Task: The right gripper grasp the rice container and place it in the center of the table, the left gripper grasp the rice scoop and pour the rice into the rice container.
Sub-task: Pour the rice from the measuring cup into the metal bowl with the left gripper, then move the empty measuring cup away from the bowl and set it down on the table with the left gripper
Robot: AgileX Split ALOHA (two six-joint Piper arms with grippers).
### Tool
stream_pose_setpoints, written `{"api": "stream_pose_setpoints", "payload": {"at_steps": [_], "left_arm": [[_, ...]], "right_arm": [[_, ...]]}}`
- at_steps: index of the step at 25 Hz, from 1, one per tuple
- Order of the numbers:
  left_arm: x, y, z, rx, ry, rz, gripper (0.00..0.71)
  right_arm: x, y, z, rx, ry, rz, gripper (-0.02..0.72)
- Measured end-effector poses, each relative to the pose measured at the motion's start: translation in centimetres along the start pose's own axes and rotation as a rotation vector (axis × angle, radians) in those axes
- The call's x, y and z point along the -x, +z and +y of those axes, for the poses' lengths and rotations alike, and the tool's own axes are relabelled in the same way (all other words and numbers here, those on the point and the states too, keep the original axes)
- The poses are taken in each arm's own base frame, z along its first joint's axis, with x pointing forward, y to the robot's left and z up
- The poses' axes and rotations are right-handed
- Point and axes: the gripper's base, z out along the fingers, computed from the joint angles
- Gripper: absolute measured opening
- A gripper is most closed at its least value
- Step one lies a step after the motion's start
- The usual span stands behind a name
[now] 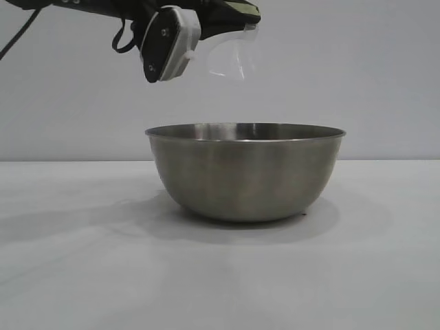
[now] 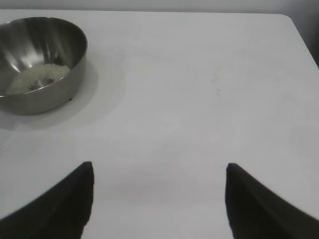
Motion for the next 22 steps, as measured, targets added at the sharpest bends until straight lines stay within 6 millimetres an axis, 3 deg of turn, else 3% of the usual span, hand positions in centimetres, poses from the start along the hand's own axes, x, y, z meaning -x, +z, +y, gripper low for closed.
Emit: {"api": "stream_pose_setpoints", "payload": {"at_steps": [8,13,22], "left_arm": [[-1.7,-0.4,-0.3,0.062,-0.752,0.216,0.0],[-2.4,-1.8,-1.7,0.146,-1.225,0.464,0.0],[-0.7,-6.7,-5.4,0.301,-1.732,0.973,0.0]], "right_arm": [[0.0,0.0,0.0,0.0,0.0,0.0,0.473],[0.0,0.0,0.0,0.0,0.0,0.0,0.473],[0.0,0.0,0.0,0.0,0.0,0.0,0.473]]}}
